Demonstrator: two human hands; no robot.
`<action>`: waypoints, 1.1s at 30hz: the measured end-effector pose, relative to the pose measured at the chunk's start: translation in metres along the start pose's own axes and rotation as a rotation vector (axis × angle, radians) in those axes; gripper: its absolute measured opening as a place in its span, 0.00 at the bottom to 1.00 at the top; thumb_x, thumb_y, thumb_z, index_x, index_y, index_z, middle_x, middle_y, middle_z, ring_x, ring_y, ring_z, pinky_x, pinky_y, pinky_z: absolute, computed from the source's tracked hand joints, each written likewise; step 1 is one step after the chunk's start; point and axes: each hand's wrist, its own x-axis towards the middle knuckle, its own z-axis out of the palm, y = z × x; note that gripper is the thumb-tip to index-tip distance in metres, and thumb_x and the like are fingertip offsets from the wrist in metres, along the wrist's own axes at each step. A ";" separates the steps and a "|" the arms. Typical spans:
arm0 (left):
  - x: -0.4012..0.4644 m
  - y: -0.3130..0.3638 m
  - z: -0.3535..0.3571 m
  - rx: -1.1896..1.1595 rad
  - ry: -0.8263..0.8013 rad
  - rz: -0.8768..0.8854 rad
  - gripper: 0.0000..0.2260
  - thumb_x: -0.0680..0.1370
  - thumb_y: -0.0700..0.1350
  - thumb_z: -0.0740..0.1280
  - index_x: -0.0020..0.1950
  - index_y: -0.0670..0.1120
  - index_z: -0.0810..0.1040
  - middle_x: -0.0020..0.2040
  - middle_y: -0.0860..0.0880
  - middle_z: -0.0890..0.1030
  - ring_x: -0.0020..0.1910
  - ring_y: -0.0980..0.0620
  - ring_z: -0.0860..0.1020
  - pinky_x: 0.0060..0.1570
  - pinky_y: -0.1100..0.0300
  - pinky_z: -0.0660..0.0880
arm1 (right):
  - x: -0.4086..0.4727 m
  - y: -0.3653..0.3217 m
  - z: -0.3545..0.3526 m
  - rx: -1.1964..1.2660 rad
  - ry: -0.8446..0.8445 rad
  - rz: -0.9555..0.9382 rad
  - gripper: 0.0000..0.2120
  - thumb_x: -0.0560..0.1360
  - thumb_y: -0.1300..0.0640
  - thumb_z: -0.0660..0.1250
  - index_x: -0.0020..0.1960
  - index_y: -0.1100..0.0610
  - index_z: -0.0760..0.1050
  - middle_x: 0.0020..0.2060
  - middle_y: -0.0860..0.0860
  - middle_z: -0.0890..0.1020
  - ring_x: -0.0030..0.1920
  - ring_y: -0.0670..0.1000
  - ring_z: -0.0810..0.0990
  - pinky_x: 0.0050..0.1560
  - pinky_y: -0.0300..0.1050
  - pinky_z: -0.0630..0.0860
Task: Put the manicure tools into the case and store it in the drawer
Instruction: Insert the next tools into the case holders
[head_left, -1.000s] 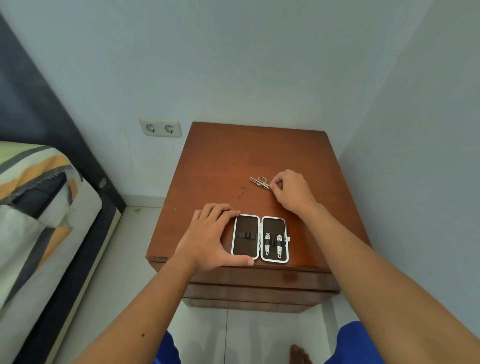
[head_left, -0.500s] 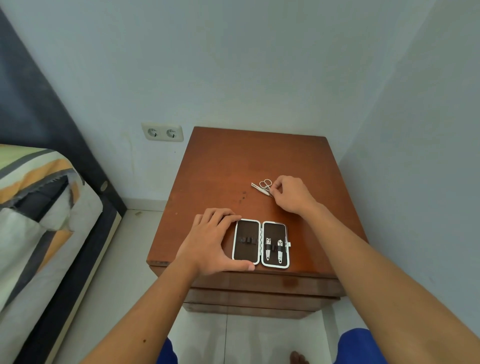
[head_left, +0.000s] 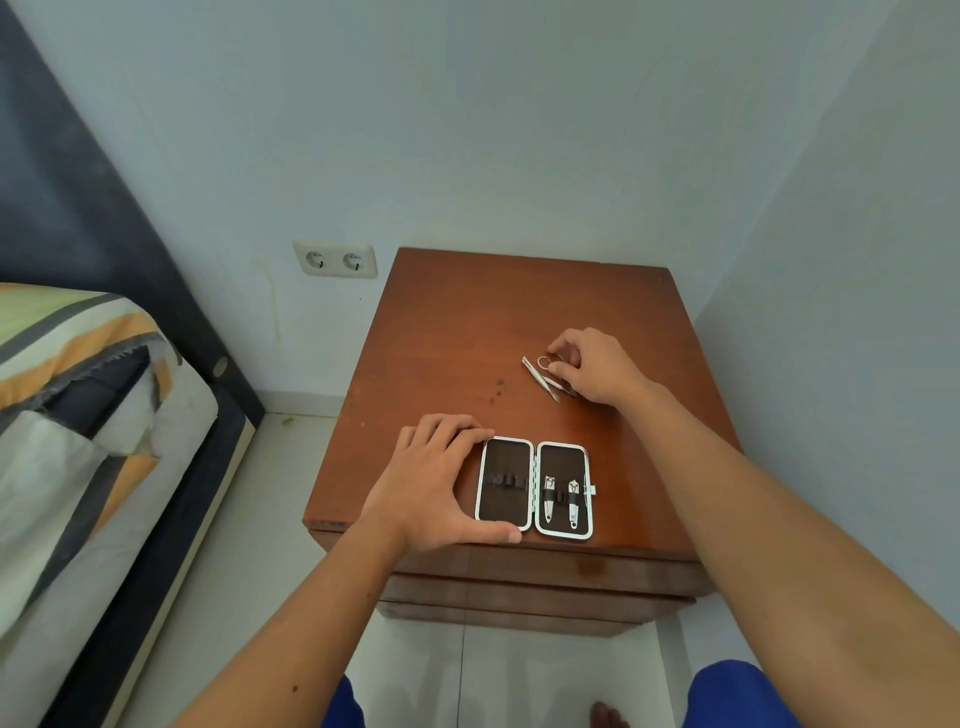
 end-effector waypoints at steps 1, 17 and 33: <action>0.000 0.000 0.000 -0.001 0.001 0.000 0.55 0.62 0.88 0.61 0.80 0.56 0.67 0.75 0.58 0.68 0.76 0.54 0.63 0.76 0.49 0.62 | 0.000 0.000 0.000 -0.003 0.001 -0.004 0.13 0.80 0.49 0.71 0.63 0.49 0.79 0.50 0.51 0.77 0.54 0.55 0.79 0.51 0.46 0.71; -0.001 -0.001 0.000 -0.008 0.013 0.004 0.54 0.63 0.87 0.63 0.79 0.55 0.68 0.75 0.57 0.68 0.75 0.54 0.63 0.75 0.49 0.63 | -0.023 0.014 -0.008 0.802 0.101 0.187 0.12 0.76 0.62 0.77 0.53 0.57 0.75 0.39 0.55 0.84 0.36 0.52 0.79 0.36 0.41 0.76; -0.001 0.001 0.001 -0.008 0.029 0.009 0.52 0.62 0.87 0.64 0.77 0.56 0.69 0.74 0.58 0.70 0.74 0.53 0.65 0.73 0.48 0.65 | -0.114 0.009 0.029 0.684 0.017 -0.058 0.09 0.75 0.57 0.77 0.52 0.51 0.80 0.34 0.46 0.83 0.35 0.48 0.68 0.42 0.46 0.68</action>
